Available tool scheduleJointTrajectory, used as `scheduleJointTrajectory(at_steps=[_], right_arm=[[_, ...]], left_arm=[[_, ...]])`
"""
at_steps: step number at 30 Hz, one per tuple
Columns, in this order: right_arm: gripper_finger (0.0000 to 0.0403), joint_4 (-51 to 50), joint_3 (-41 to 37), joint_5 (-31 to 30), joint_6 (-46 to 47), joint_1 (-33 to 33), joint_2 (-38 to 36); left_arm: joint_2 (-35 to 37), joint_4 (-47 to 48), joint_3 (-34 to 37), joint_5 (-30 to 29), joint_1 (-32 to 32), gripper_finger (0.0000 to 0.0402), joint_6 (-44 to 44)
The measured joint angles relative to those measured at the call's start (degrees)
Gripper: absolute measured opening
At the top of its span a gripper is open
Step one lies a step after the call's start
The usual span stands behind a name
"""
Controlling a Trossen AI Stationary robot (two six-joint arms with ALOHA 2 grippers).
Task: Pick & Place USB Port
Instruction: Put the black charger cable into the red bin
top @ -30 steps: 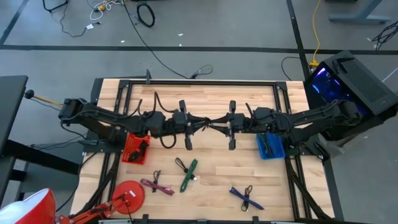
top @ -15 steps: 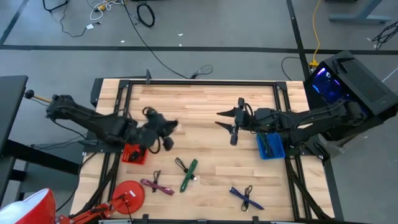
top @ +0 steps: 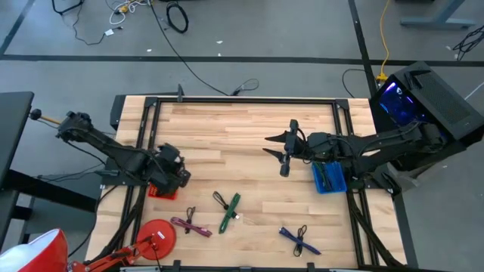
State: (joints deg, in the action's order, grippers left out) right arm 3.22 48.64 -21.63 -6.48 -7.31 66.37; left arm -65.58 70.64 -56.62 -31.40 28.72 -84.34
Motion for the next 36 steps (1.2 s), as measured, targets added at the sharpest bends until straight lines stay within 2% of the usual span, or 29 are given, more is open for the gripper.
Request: scheduleJointTrajectory(at_steps=[6, 16, 29, 36], right_arm=[[0.0167, -0.8, 0.0, 0.0, 0.0, 0.0, 0.0], [0.0167, -1.5, 0.0, 0.2, 0.1, 0.0, 0.0], [0.0167, -1.6, 0.0, 0.2, 1.1, 0.0, 0.0], [0.0167, -1.6, 0.0, 0.2, 1.5, 0.0, 0.0]], left_arm=[[-1.2, 5.8, 0.0, 7.0, 4.2, 0.0030, -12.0], [-6.8, 12.7, 0.0, 10.7, 10.0, 0.0030, -26.3], [-12.0, 12.7, 0.2, 12.1, 10.8, 0.0030, -27.6], [-12.0, 8.7, 5.1, 15.2, 10.0, 0.0032, -27.1]])
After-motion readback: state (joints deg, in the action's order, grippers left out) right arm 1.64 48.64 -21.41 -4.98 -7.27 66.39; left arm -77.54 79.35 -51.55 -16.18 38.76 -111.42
